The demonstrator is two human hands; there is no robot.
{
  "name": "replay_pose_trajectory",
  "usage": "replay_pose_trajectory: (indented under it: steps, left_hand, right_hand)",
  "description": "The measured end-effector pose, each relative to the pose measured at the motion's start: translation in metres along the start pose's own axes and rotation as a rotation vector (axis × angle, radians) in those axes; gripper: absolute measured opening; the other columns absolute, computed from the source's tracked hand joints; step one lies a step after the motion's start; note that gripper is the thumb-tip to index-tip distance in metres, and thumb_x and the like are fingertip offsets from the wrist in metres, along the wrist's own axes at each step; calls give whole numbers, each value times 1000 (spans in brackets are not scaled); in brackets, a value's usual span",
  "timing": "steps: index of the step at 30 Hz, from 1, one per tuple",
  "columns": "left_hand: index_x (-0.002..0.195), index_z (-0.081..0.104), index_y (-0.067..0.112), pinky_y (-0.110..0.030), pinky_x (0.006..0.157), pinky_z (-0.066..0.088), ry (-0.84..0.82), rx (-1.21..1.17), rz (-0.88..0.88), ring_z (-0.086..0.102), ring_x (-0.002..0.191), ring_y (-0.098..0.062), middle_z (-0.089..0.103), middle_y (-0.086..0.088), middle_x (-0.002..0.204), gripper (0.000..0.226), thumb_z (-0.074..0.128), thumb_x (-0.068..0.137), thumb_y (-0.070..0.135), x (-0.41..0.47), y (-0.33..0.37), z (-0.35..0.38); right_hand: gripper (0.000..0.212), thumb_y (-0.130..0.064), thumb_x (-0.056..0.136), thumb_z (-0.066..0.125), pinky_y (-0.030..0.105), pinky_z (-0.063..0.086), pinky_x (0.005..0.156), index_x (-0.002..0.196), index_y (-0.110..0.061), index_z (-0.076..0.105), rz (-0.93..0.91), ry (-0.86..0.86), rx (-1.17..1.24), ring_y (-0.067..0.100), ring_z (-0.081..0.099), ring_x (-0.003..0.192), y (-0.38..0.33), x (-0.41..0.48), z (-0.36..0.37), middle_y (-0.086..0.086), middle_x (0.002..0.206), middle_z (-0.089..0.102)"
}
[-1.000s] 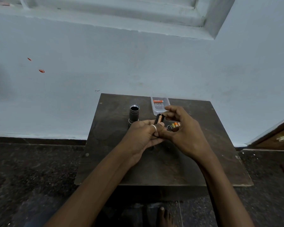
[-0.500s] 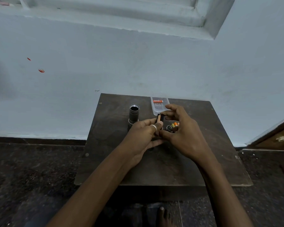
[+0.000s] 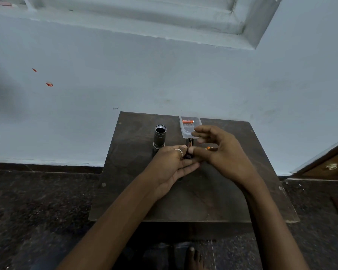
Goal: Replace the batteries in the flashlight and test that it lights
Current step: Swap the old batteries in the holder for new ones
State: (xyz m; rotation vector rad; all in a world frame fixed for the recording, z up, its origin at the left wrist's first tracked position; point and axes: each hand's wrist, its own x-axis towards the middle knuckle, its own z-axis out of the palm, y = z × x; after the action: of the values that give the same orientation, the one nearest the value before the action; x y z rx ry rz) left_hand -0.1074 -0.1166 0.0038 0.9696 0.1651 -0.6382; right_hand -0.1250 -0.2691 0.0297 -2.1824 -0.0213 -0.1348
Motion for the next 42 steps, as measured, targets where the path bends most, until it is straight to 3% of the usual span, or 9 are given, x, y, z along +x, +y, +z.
replay_pose_trajectory:
  steps: [4,7,10,14,20,24,28,35,42]
  left_hand:
    - [117,55,-6,-28,67,62,49,-38,-20,77,81,-19,74,-17,95,25,39,106,10,0,0,3]
    - [111,55,0,-28,68,62,61,-34,-45,77,84,-19,74,-17,97,19,39,106,10,-2,1,4]
    - [102,55,6,-29,70,62,71,-32,-57,76,88,-21,74,-18,100,17,39,106,10,-4,3,4]
    - [100,55,4,-28,70,63,62,-33,-46,76,87,-20,74,-16,96,18,39,106,9,-6,4,4]
    - [105,56,3,-28,69,63,44,-41,-50,76,82,-19,75,-16,95,18,38,106,8,-6,6,2]
    - [103,56,3,-29,69,62,44,-50,-44,76,85,-20,75,-16,95,19,38,106,8,-6,6,2]
    - [108,56,0,-29,69,62,32,-53,-52,75,91,-22,74,-17,98,20,38,106,9,-5,5,2]
    - [119,54,-3,-28,67,62,20,-55,-39,76,88,-22,75,-17,97,24,40,106,10,-4,4,-1]
    - [109,61,14,-29,73,61,-22,4,16,75,96,-18,72,-13,111,21,40,106,10,1,-2,-3]
  right_hand:
    - [21,-17,90,71,22,52,86,110,-18,75,-8,123,-174,3,67,90,-4,35,-6,-10,97,74]
    - [21,-14,93,66,22,48,86,112,-14,75,-40,96,-369,11,67,95,-9,75,3,0,108,76]
    - [26,-10,92,61,35,54,91,114,-17,74,-19,10,-570,25,65,110,-11,108,18,5,120,71]
    - [28,-11,91,58,37,53,81,114,-19,72,52,-114,-845,34,64,104,-9,127,32,11,119,65]
    - [32,-7,86,59,40,56,86,115,-15,71,36,-185,-893,34,64,105,-2,131,32,12,115,68]
    - [27,-6,88,55,35,51,79,110,-8,71,24,-189,-956,35,60,106,-2,129,34,16,111,68]
    - [19,-10,93,57,41,52,90,105,-12,72,9,-14,-744,31,53,117,-8,122,20,10,114,67]
    - [7,-22,93,63,15,41,62,97,-27,61,29,303,-182,4,66,77,-12,48,-7,-10,79,70]
    - [10,-15,94,66,41,63,68,101,-22,68,125,431,116,9,74,70,4,-7,2,-3,84,74]
